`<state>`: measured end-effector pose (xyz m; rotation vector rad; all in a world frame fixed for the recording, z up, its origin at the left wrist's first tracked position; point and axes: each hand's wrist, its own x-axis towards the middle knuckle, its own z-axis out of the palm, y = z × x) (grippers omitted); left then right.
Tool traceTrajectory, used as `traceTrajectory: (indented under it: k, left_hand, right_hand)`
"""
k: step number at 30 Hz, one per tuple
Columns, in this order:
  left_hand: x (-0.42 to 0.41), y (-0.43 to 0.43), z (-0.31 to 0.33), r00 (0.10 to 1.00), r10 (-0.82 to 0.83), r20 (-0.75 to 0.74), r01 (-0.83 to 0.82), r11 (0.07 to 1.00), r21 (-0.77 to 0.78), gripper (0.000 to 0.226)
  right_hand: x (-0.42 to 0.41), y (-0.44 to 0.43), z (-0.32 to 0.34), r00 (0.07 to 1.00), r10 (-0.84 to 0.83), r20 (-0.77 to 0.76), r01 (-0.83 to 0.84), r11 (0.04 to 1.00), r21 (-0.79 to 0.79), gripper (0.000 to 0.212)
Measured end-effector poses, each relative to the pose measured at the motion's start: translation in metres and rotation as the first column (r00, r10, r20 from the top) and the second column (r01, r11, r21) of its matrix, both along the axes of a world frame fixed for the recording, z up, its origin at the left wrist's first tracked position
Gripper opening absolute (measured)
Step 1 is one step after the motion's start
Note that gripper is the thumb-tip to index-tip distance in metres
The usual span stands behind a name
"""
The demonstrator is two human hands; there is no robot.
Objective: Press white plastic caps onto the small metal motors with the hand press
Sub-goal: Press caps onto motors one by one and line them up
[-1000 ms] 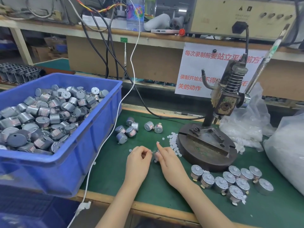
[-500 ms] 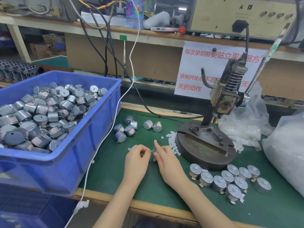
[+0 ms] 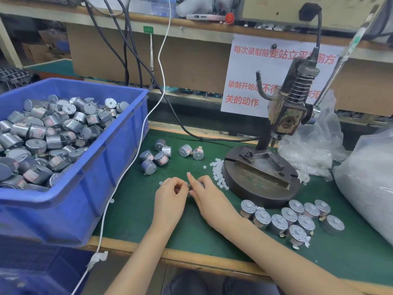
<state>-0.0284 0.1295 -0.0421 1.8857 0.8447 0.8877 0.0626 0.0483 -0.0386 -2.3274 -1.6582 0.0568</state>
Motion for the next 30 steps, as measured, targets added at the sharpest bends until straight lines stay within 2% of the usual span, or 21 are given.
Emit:
traceTrajectory:
  k: [9, 16, 23, 26, 30]
  left_hand:
    - [-0.0034, -0.0012, 0.0020, 1.000, -0.005, 0.007, 0.005, 0.999, -0.033, 0.015]
    - [-0.0032, -0.0001, 0.0010, 1.000, -0.018, 0.007, 0.018, 0.999, -0.033, 0.016]
    - [-0.0020, -0.0024, 0.0018, 0.997, -0.037, 0.068, 0.045, 0.993, -0.113, 0.018]
    - [-0.0009, -0.0023, 0.0022, 0.997, -0.026, 0.075, 0.034, 0.993, -0.116, 0.019]
    - [-0.0012, -0.0032, 0.0025, 0.996, -0.079, 0.045, 0.082, 0.994, -0.071, 0.015]
  right_hand:
    - [0.0020, 0.0005, -0.0004, 0.999, 0.005, 0.042, -0.004, 1.000, -0.023, 0.052]
    - [-0.0006, 0.0010, -0.0037, 0.999, -0.041, 0.002, 0.040, 0.999, 0.012, 0.051]
    - [0.0017, 0.0033, -0.0088, 1.000, -0.006, 0.019, 0.006, 1.000, 0.010, 0.052]
    - [0.0037, 0.0006, -0.0093, 0.998, -0.055, -0.024, 0.057, 0.996, 0.075, 0.052]
    - [0.0022, -0.0058, -0.0057, 0.977, 0.000, -0.214, 0.052, 0.971, 0.235, 0.051]
